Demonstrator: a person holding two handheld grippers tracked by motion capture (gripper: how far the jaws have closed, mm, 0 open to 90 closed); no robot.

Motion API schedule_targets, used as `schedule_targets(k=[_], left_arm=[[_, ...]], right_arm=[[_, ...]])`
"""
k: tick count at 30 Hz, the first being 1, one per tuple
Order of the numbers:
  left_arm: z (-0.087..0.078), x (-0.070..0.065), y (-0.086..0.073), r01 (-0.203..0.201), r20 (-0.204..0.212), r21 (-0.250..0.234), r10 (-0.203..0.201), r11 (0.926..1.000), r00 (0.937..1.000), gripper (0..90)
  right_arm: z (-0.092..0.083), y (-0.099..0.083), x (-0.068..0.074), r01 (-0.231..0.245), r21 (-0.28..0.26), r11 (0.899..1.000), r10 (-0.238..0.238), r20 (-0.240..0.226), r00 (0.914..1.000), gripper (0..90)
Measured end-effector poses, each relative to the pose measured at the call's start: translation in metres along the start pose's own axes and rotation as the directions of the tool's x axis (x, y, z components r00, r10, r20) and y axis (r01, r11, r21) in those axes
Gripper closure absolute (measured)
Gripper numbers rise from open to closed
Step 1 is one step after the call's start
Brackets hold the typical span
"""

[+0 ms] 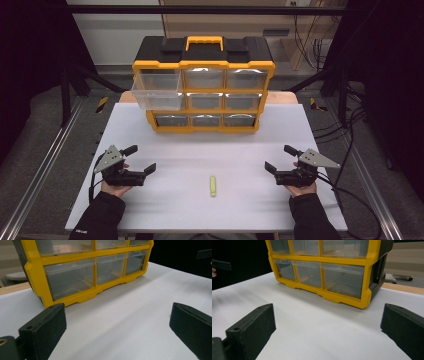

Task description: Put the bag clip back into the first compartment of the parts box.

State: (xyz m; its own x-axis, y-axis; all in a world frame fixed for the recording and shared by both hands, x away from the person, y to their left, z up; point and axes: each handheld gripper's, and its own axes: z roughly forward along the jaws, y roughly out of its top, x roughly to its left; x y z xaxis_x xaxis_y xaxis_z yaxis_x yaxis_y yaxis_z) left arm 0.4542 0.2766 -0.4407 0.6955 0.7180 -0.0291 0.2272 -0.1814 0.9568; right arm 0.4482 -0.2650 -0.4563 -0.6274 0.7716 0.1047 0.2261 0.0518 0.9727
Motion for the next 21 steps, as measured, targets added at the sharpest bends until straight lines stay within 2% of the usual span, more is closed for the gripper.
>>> schedule_targets(k=[12, 21], left_arm=[[0.0, -0.0032, 0.0028, 0.003, 0.001, -0.004, -0.003, 1.0, 1.0, 0.7], [0.0078, -0.0095, 0.0037, 0.006, 0.007, 0.03, -0.006, 0.9995, 1.0, 0.8]], right_arm=[[0.0014, -0.0006, -0.0003, 0.009, 0.005, 1.0, -0.008, -0.004, 1.0, 0.2], [0.0017, -0.0009, 0.0, 0.01, 0.014, 1.0, -0.01, -0.007, 0.9999, 0.2]])
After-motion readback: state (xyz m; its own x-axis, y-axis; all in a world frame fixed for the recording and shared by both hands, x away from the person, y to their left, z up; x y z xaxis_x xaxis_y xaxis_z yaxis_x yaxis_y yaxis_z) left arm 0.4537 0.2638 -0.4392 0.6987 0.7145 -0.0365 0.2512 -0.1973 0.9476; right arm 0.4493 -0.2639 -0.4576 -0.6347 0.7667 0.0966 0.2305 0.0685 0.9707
